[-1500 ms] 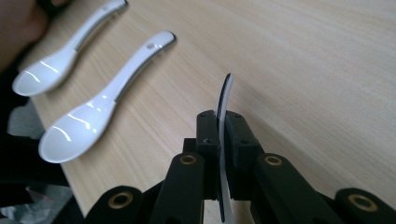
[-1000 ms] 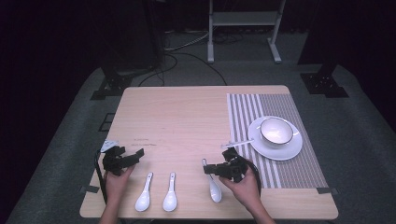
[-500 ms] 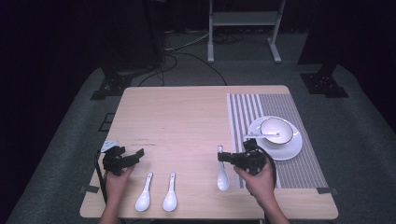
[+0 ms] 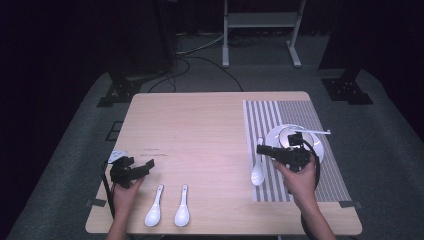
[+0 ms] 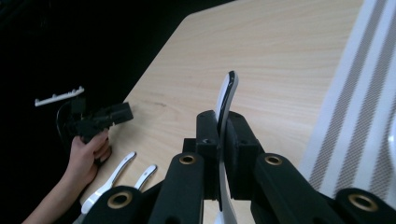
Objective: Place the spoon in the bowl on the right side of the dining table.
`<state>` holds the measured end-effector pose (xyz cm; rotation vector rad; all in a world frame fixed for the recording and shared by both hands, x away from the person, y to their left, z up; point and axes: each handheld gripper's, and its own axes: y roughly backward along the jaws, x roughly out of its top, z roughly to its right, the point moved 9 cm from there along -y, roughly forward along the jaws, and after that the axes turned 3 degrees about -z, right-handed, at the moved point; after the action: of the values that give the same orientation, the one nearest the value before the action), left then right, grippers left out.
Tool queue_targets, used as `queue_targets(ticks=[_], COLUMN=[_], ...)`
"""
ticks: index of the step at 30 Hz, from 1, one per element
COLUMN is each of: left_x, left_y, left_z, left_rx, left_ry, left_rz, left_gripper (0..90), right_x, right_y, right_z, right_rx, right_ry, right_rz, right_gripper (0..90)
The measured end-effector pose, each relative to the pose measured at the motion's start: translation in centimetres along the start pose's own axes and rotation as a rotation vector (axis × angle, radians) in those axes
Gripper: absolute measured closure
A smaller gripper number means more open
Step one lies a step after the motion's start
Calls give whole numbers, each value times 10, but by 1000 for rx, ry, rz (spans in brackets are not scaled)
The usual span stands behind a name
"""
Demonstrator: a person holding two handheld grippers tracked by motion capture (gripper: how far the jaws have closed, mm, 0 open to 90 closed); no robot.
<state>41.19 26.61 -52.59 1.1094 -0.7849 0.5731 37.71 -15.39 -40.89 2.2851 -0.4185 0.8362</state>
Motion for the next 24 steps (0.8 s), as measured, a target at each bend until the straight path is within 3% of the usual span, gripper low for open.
queue_targets(ticks=[14,24], left_x=[0,0], left_y=[0,0], left_z=[0,0], left_rx=[2,3], left_ry=[0,-2], left_rz=[1,3], left_gripper=[67,67], right_x=[36,56], right_y=[37,56], right_z=[32,69], right_rx=[-38,-118], right_ry=[-80,-150], right_rz=[121,198], right_gripper=[850,850])
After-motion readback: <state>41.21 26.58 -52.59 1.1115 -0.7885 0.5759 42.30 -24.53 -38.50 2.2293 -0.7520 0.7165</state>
